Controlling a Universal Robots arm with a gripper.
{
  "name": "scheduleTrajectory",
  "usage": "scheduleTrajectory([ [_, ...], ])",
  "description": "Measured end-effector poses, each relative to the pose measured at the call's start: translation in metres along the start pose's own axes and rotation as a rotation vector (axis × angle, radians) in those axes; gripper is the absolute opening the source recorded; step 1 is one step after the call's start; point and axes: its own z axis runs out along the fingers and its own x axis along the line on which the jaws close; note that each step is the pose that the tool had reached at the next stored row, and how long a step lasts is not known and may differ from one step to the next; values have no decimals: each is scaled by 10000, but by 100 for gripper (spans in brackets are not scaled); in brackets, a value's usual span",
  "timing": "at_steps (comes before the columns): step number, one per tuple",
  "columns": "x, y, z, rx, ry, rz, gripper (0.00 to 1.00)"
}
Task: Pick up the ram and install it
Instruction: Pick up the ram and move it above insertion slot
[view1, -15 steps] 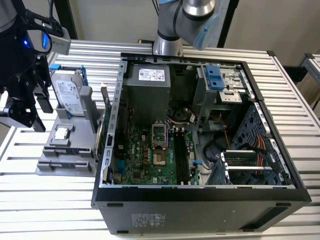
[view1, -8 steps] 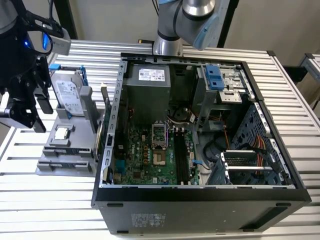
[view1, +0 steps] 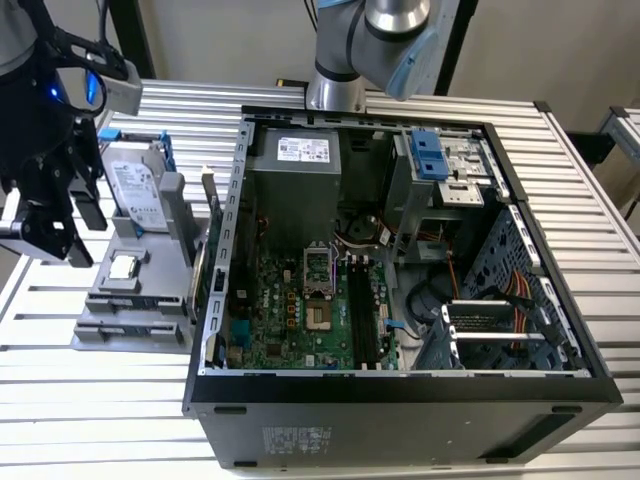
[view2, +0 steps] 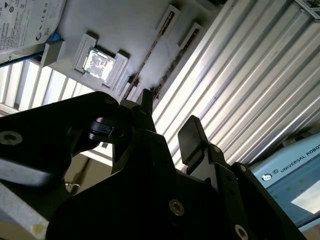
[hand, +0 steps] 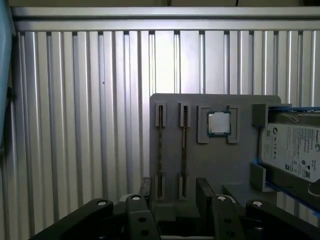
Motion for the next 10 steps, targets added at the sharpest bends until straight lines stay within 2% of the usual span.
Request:
scheduleTrajectory([
  [10,0,0,32,-12,-1,27,100],
])
